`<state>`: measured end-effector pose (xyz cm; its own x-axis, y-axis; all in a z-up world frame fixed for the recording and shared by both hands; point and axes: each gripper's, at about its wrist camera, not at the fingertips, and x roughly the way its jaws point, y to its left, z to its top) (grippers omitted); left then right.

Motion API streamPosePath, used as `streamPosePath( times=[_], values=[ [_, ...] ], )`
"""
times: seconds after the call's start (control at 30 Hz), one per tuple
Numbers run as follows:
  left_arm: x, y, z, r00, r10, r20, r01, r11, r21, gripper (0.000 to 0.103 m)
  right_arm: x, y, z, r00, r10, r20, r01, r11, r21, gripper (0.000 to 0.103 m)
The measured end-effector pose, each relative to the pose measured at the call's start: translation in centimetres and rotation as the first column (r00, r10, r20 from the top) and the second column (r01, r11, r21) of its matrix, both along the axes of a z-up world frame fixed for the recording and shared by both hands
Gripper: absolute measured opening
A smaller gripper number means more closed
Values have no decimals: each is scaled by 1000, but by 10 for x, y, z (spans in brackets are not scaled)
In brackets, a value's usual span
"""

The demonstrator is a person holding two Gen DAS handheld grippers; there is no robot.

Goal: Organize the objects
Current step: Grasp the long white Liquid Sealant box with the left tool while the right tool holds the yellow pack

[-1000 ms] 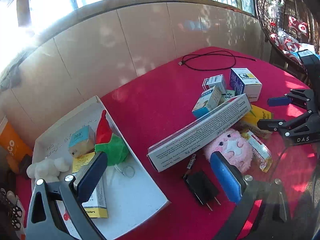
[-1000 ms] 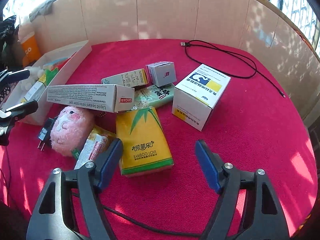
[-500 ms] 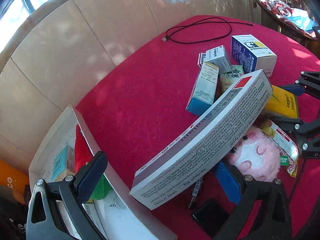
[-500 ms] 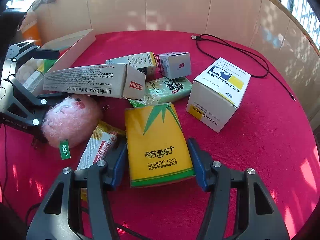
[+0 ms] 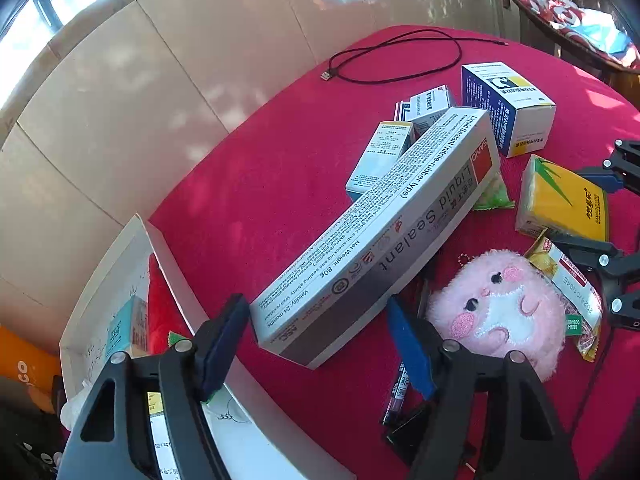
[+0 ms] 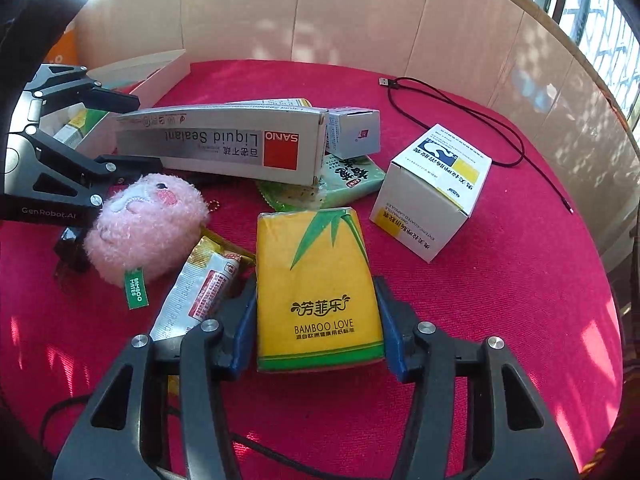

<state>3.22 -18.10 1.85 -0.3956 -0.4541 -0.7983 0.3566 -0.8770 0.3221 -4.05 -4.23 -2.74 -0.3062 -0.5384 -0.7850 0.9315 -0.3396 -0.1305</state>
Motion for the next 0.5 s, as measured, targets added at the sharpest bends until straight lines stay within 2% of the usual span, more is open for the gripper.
streamPosePath(
  times=[0.13, 0.37, 0.5],
  values=[
    [1, 1, 3, 1000, -9, -8, 9, 1000, 1, 61, 0, 0, 0, 1000, -2, 2, 2, 1000, -1, 52],
    [6, -4, 13, 996, -38, -85, 46, 995, 92, 62, 1, 0, 0, 1000, -3, 8, 3, 1000, -4, 52],
    [4, 3, 23, 990, -79, -118, 90, 991, 95, 62, 1, 0, 0, 1000, -1, 3, 1, 1000, -5, 52]
  ],
)
